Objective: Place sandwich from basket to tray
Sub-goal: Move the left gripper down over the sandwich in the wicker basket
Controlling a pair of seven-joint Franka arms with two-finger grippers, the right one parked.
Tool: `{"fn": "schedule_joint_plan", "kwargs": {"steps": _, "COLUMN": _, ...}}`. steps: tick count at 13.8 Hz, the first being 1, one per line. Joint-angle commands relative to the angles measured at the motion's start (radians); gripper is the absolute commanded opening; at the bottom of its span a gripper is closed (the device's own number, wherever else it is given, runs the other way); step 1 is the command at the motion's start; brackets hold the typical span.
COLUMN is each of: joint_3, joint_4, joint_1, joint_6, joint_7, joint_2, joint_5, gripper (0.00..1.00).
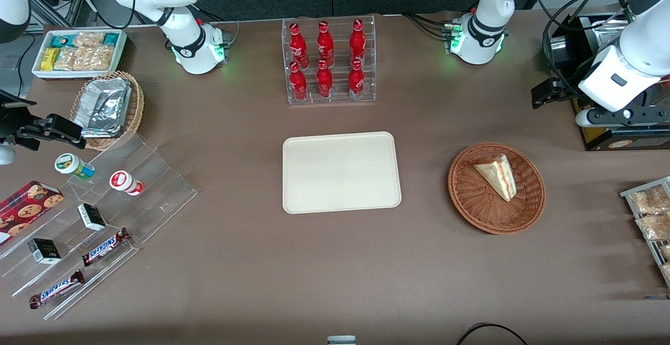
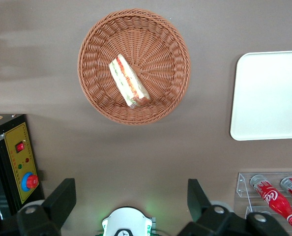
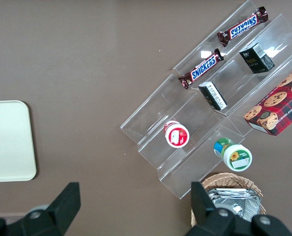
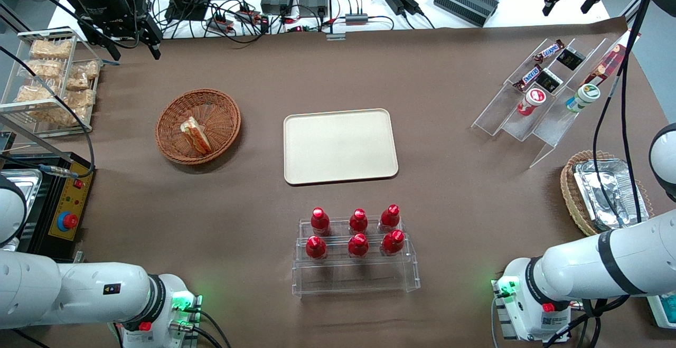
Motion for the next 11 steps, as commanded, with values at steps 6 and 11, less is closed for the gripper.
{"fn": "schedule_joint_plan", "kwargs": {"steps": 6, "joint_3": 0.010, "joint_4": -0.171, "joint_1": -0.003, "joint_6": 0.188, "joint_7": -0.001, "joint_2": 0.029, "joint_5": 0.005, "gripper": 1.00}}
{"fn": "schedule_joint_plan", "kwargs": {"steps": 11, "joint_3": 0.019, "joint_4": -0.394, "joint_1": -0.003, "joint_6": 0.536, "joint_7": -0.185, "joint_2": 0.035, "joint_5": 0.005, "gripper": 1.00}}
